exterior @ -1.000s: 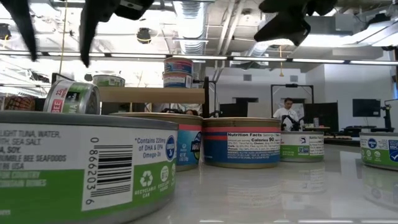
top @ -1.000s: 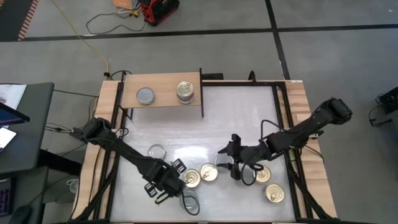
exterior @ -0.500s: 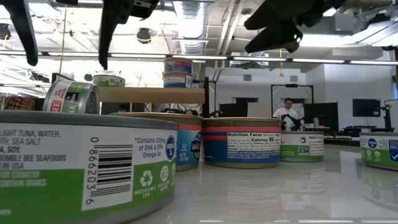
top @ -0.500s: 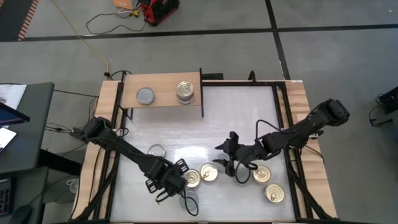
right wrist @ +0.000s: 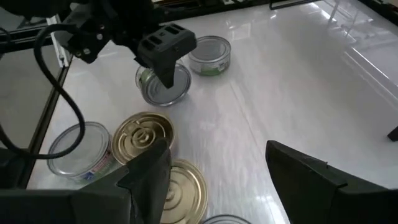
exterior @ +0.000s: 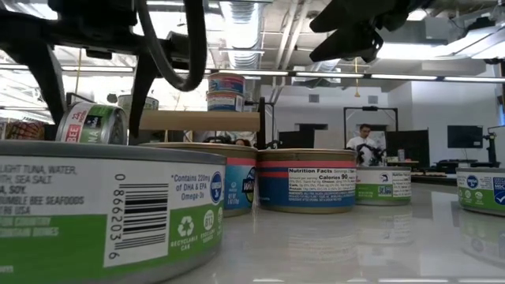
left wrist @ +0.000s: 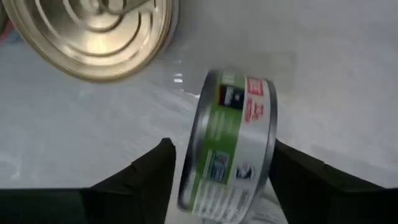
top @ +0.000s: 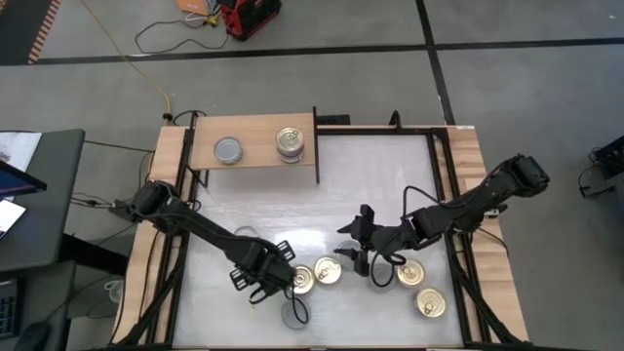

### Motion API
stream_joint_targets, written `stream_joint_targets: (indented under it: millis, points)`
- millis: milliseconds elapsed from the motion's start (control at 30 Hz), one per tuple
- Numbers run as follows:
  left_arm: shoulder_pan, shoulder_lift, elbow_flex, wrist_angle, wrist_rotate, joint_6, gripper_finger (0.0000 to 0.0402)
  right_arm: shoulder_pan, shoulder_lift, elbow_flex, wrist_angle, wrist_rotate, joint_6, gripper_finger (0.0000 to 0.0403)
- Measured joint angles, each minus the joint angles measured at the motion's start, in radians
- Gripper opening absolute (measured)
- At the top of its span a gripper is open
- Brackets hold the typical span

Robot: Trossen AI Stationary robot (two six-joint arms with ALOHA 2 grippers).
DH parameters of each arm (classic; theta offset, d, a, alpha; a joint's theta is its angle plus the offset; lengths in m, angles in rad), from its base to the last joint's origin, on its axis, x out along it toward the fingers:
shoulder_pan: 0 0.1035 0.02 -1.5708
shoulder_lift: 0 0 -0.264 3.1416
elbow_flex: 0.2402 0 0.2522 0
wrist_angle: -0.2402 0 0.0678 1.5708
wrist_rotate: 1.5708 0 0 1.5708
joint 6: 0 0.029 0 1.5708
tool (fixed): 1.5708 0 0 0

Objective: Stack canned seafood by type on shelf
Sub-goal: Stack the green-white tuna can on top of the green-white tuna can on the shelf

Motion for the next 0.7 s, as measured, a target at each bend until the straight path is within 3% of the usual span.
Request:
stream_joint_targets:
  millis: [233, 500, 700]
  points:
    - [0.018, 0.000, 0.000, -0.037, 0.029, -0.086, 0.0127, -0.001, 0.000, 0.000, -0.003, 0.014, -0.013, 0.0286]
    - [0.077, -0.027, 0.035, -0.202, 0.047, -0.224, 0.0129, -0.009, 0.000, 0.000, -0.005, 0.022, -0.042, 0.0286]
    - [0.189, -0.207, 0.053, -0.235, 0.082, -0.329, 0.0129, -0.057, 0.000, 0.000, -0.052, 0.044, -0.083, 0.0286]
